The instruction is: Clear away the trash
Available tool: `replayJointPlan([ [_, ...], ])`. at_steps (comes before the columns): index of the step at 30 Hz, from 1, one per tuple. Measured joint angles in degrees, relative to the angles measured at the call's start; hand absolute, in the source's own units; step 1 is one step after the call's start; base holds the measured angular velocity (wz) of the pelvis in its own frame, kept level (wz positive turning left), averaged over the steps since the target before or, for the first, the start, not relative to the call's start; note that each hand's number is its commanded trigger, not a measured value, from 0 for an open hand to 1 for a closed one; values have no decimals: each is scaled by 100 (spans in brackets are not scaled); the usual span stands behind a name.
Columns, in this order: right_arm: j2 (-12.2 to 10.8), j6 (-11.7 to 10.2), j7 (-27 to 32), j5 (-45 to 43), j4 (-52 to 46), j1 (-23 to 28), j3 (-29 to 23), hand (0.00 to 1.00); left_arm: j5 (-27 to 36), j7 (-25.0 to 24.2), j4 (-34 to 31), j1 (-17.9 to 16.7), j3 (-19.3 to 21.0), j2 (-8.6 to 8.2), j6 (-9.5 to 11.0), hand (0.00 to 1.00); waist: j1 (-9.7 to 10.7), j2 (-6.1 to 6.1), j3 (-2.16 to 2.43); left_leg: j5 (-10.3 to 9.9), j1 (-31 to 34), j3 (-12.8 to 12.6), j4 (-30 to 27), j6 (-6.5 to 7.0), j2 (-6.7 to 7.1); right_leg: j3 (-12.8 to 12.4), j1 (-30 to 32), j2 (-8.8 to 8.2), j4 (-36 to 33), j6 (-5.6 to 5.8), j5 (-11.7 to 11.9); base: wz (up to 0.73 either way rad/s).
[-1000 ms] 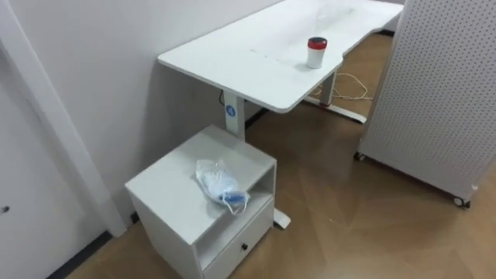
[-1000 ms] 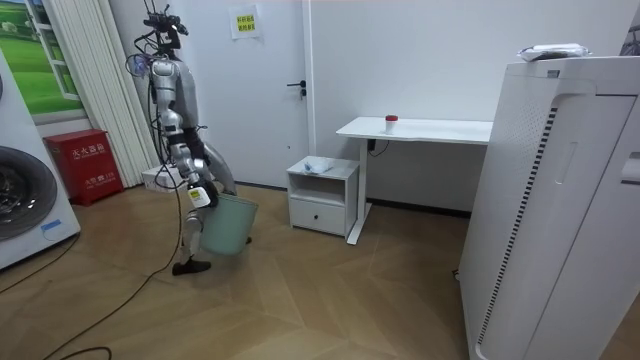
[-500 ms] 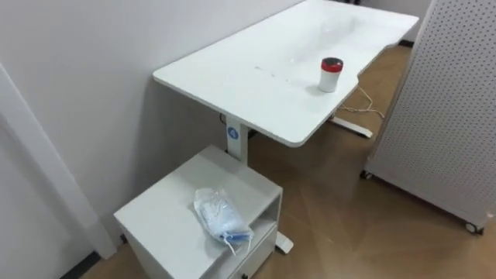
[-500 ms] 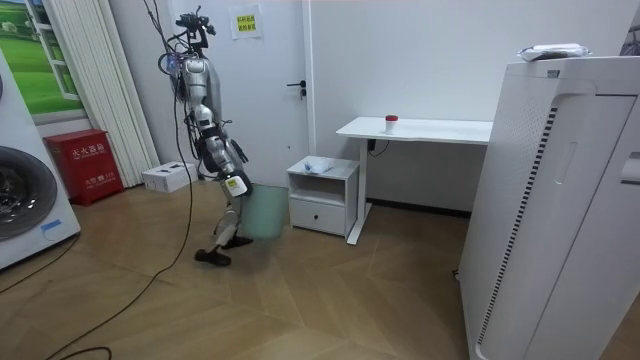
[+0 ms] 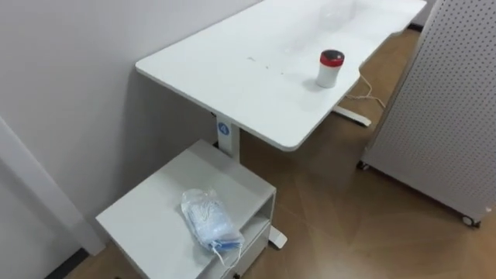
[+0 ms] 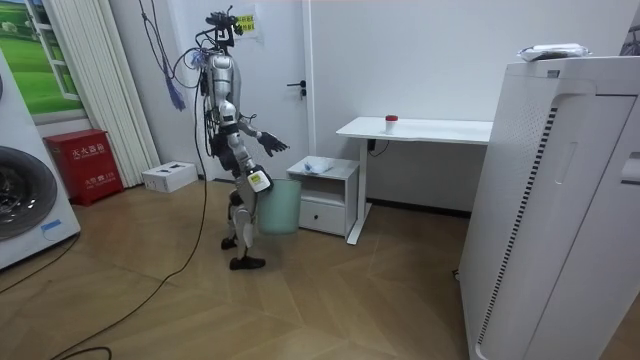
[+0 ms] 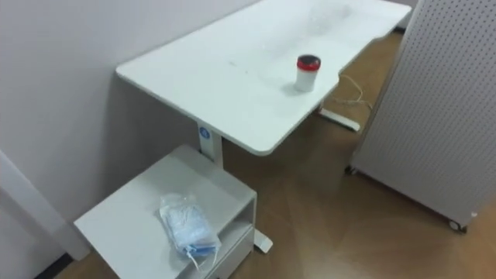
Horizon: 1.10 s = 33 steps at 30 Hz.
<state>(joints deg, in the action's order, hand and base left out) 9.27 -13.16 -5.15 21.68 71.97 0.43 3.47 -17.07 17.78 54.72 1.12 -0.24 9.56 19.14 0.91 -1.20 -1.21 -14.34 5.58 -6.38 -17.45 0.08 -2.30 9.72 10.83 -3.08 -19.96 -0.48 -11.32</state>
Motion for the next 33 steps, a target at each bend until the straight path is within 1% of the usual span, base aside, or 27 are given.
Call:
replayJointPlan([
  [2, -18, -1, -2, -8, -43, -61, 9, 100, -129, 163, -3, 187, -14, -7, 21, 0, 53, 21, -6, 0, 184, 13, -42, 0, 1, -14, 196, -4, -47, -4, 37, -3],
  [3, -19, -1, 0, -72, -39, -147, 36, 100, -225, 260, 2, 314, -65, -15, 25, 0, 69, 39, -18, 0, 296, 11, -74, 0, 2, -37, 321, -3, -70, -8, 70, -8],
  [4, -19, -1, 0, -67, -34, -176, 55, 100, -282, 384, 65, 444, -148, -22, 85, 0, 93, 74, -42, 0, 409, 13, -123, 1, 1, -48, 420, -3, -79, -12, 105, -10],
  [5, -18, 0, 2, -66, -33, -240, 74, 100, -266, 445, 123, 506, -197, -23, 119, 0, 101, 89, -54, 0, 457, 11, -144, 1, -1, -54, 462, -1, -80, -14, 120, -10],
  [7, -45, 4, 7, -76, -31, -392, 166, 100, -254, 697, 407, 804, -329, -18, 166, 0, 215, 110, -72, 0, 769, -15, -336, 1, -7, -92, 765, -7, -201, -32, 168, -9],
  [8, -56, 7, 12, -79, -32, -441, 188, 100, -239, 751, 535, 897, -362, -18, 173, 0, 239, 108, -75, 0, 839, -24, -376, 1, -3, -102, 852, -19, -262, -32, 168, -8],
  [9, -65, 11, 43, -97, -35, -542, 220, 100, -227, 839, 790, 1085, -463, -18, 181, 0, 294, 103, -91, 0, 966, -64, -458, 1, 2, -127, 1021, -44, -396, -35, 170, -11],
  [10, -69, 12, 88, -136, -56, -617, 243, 100, -225, 872, 972, 1227, -515, -20, 186, 0, 353, 93, -120, 0, 1058, -115, -514, 2, 5, -164, 1150, -58, -485, -46, 176, -15],
  [11, -69, 11, 108, -139, -79, -634, 265, 100, -225, 887, 1009, 1277, -523, -20, 186, 0, 365, 79, -133, 0, 1106, -140, -545, 4, 6, -176, 1214, -64, -516, -56, 182, -21],
  [13, -75, 2, 199, -160, -99, -870, 326, 100, -212, 993, 1095, 1550, -565, -5, 205, 0, 396, 29, -226, -3, 1389, -160, -747, 8, -1, -182, 1501, -80, -660, -116, 235, -15],
  [14, -77, 3, 234, -155, -100, -928, 342, 100, -197, 1040, 1111, 1623, -582, -1, 210, 0, 413, 16, -241, -4, 1485, -159, -817, 9, -5, -188, 1586, -82, -702, -124, 244, -3],
  [16, -73, 19, 345, -148, -103, -1070, 504, 100, -66, 1237, 1258, 1887, -751, 7, 231, 0, 500, -10, -278, -8, 1826, -161, -1056, 16, -35, -196, 1885, -83, -801, -155, 308, 0],
  [19, -71, 18, 488, -105, -282, -1147, 773, 100, -37, 1462, 1313, 2023, -808, 6, 267, 0, 529, -29, -291, -15, 2231, -170, -1248, 22, -41, -290, 2288, -71, -970, -174, 353, -8],
  [20, -71, 3, 527, -73, -363, -1131, 788, 100, -37, 1524, 1326, 2054, -806, 7, 268, 0, 533, -33, -293, -14, 2316, -171, -1297, 22, -40, -317, 2374, -67, -1009, -173, 361, -7],
  [22, -64, -9, 608, 72, -529, -1135, 879, 100, -29, 1700, 1352, 2147, -795, 23, 268, 0, 635, -59, -308, -14, 2629, -158, -1470, 25, -44, -350, 2670, -63, -1131, -188, 399, 0],
  [24, -67, -5, 648, 110, -583, -1169, 937, 100, 52, 1823, 1352, 2197, -802, 27, 268, 0, 681, -68, -309, -14, 2820, -146, -1577, 26, -57, -352, 2838, -60, -1192, -206, 418, -2],
  [26, -68, -55, 679, 113, -647, -1169, 958, 100, 158, 1962, 1353, 2226, -809, 40, 269, 0, 700, -69, -308, -16, 2965, -157, -1660, 26, -105, -317, 2944, -48, -1187, -240, 462, -7],
  [29, -68, -56, 747, 318, -761, -1145, 1129, 100, 160, 2173, 1363, 2300, -927, 97, 266, 0, 738, -68, -309, -26, 3143, -156, -1760, 17, -161, -322, 3082, 8, -1185, -259, 514, -6],
  [30, -68, -60, 773, 402, -832, -1148, 1198, 100, 174, 2220, 1364, 2371, -962, 122, 266, 0, 745, -64, -310, -52, 3244, -162, -1840, 17, -212, -302, 3147, 21, -1188, -276, 530, -7],
  [32, -66, -64, 809, 513, -922, -1156, 1307, 100, 175, 2294, 1406, 2507, -1022, 137, 266, 0, 762, -62, -311, -82, 3379, -151, -1939, 12, -261, -257, 3236, 23, -1198, -298, 550, -5],
  [33, -74, -62, 813, 522, -967, -1157, 1341, 100, 167, 2327, 1429, 2567, -1026, 134, 266, 0, 787, -47, -321, -106, 3424, -147, -2000, 13, -304, -224, 3243, 42, -1209, -308, 560, 0],
])
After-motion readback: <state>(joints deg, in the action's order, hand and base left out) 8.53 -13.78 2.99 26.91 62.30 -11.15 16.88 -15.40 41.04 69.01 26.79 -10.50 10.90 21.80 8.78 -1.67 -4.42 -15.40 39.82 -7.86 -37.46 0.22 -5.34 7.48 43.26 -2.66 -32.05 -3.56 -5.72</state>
